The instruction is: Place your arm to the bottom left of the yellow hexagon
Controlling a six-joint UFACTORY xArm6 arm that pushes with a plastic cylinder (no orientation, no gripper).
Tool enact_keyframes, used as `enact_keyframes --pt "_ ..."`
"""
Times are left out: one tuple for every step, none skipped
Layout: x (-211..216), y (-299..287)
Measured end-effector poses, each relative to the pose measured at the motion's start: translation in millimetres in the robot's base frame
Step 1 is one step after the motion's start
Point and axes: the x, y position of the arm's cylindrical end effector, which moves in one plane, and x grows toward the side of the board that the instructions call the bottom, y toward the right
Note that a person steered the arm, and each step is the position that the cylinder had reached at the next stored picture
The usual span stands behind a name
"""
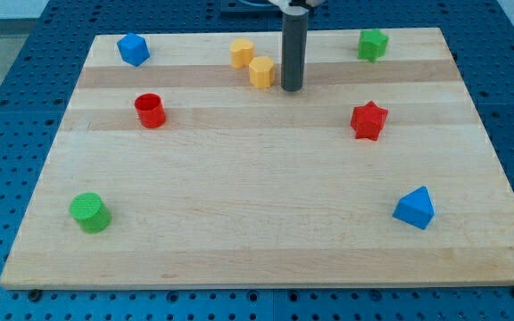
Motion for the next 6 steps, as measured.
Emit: enact_keyframes --pt "15.0 -14.0" --pt "18.7 -14.0" --pt "18.8 -14.0" --pt "18.9 -15.7" --pt "30.1 -34.1" --pt "27.9 -54.8"
